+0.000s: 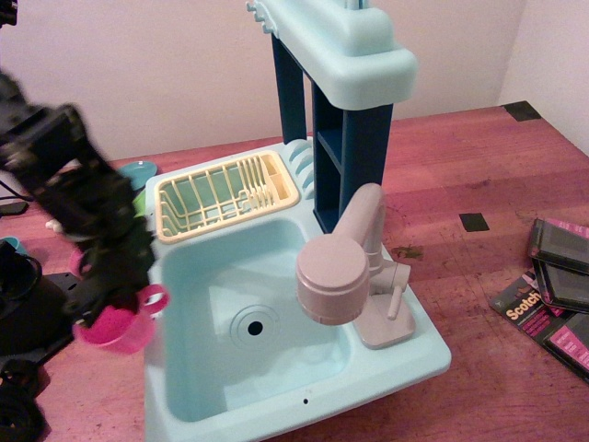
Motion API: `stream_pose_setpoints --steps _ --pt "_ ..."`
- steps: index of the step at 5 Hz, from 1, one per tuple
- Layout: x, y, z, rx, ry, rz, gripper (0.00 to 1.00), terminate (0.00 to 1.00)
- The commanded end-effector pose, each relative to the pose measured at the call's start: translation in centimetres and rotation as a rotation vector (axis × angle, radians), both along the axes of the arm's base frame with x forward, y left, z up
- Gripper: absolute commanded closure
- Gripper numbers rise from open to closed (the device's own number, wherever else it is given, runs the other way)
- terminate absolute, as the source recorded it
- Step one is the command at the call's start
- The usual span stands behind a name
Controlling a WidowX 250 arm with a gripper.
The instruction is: Put cup from anywhere into sink
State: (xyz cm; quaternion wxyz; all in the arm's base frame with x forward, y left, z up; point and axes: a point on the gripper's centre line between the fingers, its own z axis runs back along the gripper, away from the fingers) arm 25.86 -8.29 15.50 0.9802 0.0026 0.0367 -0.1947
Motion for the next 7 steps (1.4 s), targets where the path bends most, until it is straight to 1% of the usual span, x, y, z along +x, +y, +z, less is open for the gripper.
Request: stream_pose_setpoints --steps 1,2,3,4,5,7 --pt "3.6 0.8 0.6 -0.020 -0.036 -0.034 1.00 0.00" --pt "4.1 0.0 -1.4 -0.036 0.006 -0.034 1.00 0.00" --pt "2.6 -1.2 -3.8 -0.053 0.089 -0.017 1.00 0.00" --pt "1.7 -1.2 -4.5 -0.057 0.074 0.006 1.00 0.00" --pt "2.2 -0.9 -4.1 -0.056 0.074 -0.018 0.00 0.00" --pt "2.7 -1.0 -3.9 -0.052 0.052 -0.007 0.00 0.00"
